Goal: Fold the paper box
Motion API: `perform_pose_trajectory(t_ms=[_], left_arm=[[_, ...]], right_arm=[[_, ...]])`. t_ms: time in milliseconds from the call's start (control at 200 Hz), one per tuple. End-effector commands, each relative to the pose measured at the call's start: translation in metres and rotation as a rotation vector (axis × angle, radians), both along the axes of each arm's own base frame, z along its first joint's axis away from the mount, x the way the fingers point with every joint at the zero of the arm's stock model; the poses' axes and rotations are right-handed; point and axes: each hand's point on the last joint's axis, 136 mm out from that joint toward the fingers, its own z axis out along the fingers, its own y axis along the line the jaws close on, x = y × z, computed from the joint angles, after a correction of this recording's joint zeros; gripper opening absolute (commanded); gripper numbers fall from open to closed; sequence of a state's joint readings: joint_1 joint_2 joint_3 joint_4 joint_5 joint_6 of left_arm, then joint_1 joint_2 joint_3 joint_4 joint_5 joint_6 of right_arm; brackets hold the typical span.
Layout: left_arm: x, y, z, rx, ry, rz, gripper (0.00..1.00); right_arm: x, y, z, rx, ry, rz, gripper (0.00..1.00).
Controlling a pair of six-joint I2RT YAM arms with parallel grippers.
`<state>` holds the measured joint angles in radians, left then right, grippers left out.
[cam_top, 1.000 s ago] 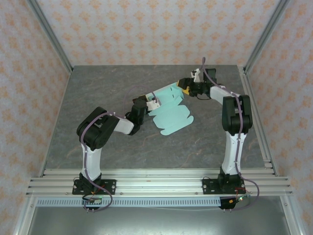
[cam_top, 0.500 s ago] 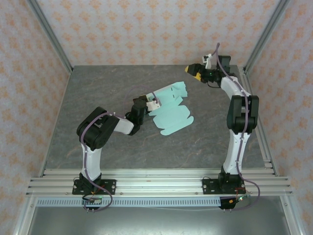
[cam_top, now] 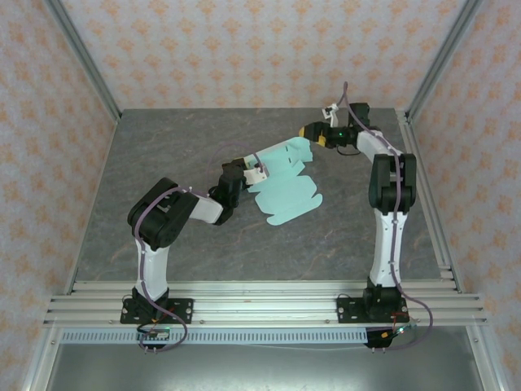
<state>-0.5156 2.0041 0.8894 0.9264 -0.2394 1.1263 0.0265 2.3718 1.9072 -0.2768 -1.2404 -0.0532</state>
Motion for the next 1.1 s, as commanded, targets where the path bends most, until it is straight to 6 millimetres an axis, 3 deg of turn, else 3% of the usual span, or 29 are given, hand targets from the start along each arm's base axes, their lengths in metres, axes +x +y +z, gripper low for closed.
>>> perform_pose_trajectory(t_ms=[0,100,290,465,746,1096], left_arm=[[0.002,-0.012,0.010,-0.030,-0.020,-0.029,0.00],[0.002,-0.014,0.011,-0.029,-0.021,-0.034,0.00],[0.002,-0.020,0.012,-0.030,-0.019,-0.046,0.00],[0.001,-0.020,0.009,-0.030,-0.011,-0.043,0.00],[0.000,-0.020,0.003,-0.019,-0.002,-0.034,0.00],[-0.001,-0.019,0.002,-0.002,0.000,-0.025,0.00]], right_arm=[[0.001,0.021,0.005,0.035,0.025,0.072,0.99],[-0.002,0.036,-0.007,0.022,0.061,0.090,0.99],[-0.018,0.060,-0.012,-0.002,0.065,0.138,0.99],[-0.033,0.055,-0.006,-0.009,0.042,0.108,0.99],[-0.059,0.043,0.021,-0.021,-0.026,0.045,0.99],[-0.069,0.030,0.016,-0.057,-0.032,-0.030,0.99]])
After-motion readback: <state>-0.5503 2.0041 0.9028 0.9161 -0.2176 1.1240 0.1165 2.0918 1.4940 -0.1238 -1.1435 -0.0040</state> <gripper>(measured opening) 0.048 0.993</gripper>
